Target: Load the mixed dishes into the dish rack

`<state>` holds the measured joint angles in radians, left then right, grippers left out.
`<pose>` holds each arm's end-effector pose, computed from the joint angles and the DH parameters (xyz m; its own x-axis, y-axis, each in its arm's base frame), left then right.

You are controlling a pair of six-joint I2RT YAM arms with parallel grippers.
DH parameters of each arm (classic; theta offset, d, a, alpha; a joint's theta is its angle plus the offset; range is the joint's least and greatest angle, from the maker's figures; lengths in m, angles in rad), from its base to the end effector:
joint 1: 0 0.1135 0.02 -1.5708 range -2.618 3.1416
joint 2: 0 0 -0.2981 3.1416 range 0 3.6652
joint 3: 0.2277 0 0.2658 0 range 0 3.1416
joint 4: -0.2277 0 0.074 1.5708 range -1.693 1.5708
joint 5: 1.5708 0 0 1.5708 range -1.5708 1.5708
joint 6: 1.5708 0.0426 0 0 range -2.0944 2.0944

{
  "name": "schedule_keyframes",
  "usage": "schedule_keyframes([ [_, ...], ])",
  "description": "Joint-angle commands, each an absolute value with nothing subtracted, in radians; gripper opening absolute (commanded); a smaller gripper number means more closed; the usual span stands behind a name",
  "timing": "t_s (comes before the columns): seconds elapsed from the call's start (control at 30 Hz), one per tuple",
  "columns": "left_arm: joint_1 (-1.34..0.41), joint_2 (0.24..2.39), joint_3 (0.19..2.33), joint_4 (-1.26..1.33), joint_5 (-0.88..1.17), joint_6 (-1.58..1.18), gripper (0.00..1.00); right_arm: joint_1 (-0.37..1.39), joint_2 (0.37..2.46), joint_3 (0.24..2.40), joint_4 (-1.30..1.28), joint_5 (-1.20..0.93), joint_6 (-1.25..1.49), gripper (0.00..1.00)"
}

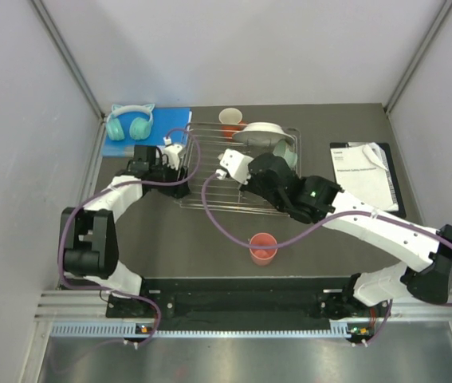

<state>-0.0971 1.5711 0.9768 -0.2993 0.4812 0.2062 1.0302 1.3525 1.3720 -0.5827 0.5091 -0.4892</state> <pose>0.3348 -0.0524 0.2292 -0.6825 0.2488 -0.6872 0.5255 0.8206 -0.2248 0.1759 0.2527 0.4102 0.0096 -0.7813 -0.6241 -0.6028 0.4935 -0.6270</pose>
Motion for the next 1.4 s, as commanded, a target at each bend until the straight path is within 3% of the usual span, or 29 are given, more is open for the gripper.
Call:
schedule_keyframes([
  [0.0, -0.123, 1.453, 0.914, -0.346, 0.502, 0.248, 0.6, 1.02, 1.261, 1.35, -0.433, 0.503, -0.606, 0.0],
  [0.63, -0.13, 1.192, 0.769, -0.469, 0.558, 0.288, 0.59, 0.965, 1.265, 1.295, -0.471, 0.391, -0.923, 0.0],
  [1.37, -0.129, 1.278, 0.836, -0.492, 0.534, 0.307, 0.62, 0.905, 1.42, 1.25, -0.388, 0.36, -0.966, 0.0],
])
